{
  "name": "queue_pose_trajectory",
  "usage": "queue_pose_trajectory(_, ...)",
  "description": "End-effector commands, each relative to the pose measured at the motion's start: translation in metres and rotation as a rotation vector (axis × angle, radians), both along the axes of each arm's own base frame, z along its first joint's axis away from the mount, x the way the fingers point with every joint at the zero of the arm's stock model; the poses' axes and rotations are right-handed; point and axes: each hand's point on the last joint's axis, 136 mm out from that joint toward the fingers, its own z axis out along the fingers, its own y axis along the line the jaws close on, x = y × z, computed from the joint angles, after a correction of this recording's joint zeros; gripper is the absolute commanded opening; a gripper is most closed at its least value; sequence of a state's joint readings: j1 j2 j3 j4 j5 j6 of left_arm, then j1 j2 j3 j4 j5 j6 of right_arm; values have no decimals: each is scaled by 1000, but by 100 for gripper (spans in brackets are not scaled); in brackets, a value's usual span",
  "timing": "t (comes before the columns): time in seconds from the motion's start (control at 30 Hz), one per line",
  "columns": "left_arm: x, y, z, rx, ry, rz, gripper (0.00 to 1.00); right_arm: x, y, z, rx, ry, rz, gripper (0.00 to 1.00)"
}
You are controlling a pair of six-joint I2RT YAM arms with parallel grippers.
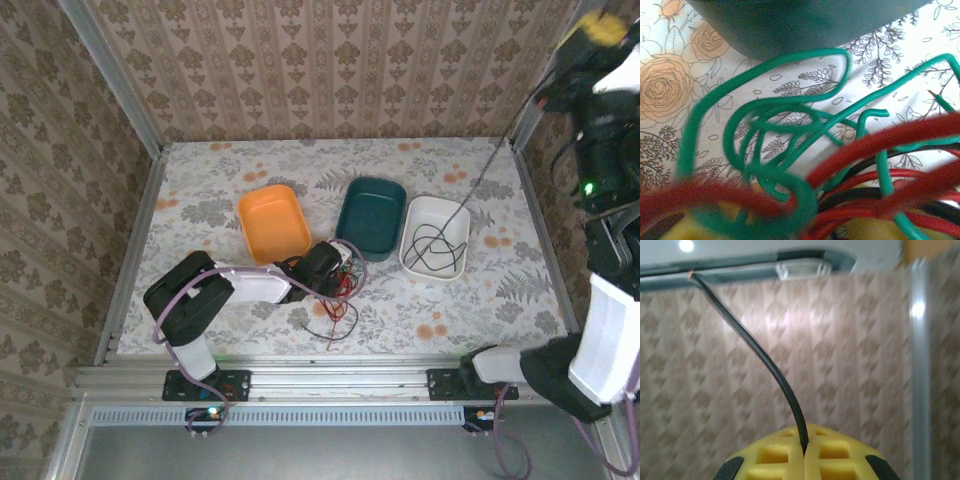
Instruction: Untangle the cables
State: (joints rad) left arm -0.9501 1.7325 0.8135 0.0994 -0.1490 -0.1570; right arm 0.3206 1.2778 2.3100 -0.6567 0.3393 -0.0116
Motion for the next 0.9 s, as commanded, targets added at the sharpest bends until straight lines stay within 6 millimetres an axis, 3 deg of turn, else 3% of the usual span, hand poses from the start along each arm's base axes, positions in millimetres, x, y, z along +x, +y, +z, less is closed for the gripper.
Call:
queue_pose_trajectory(0.0, -4, -9, 17, -36, 7, -45, 26, 28, 41, -107, 64, 324, 122, 0)
queue_pose_trajectory(0.13, -2, -12, 26, -69, 11, -58, 17, 31, 71, -220, 8, 589, 103, 0)
queue_pose_trajectory(0.27, 1, -13, 32, -83, 16, -59, 12, 22, 98, -327, -54, 864, 114, 0)
queue_pose_trajectory(0.37, 3, -12, 32, -87, 21, -50, 10, 9, 122, -398, -52, 1025, 212, 0)
queue_pose_trajectory(0.43, 6, -11, 33, -99, 29, -34, 7, -5, 149, -440, -81, 1111, 384, 0)
queue_pose_trajectory(0.53, 11, -7, 34, -139, 54, 11, 3, -33, 182, -478, -78, 1188, 639, 0)
queue_pose_trajectory(0.7, 19, -5, 39, -234, 92, 60, 0, -59, 207, -532, -42, 1303, 826, 0)
queue_pose_trajectory(0.87, 20, -13, 55, -311, 114, 36, 0, -64, 226, -551, -54, 1347, 946, 0)
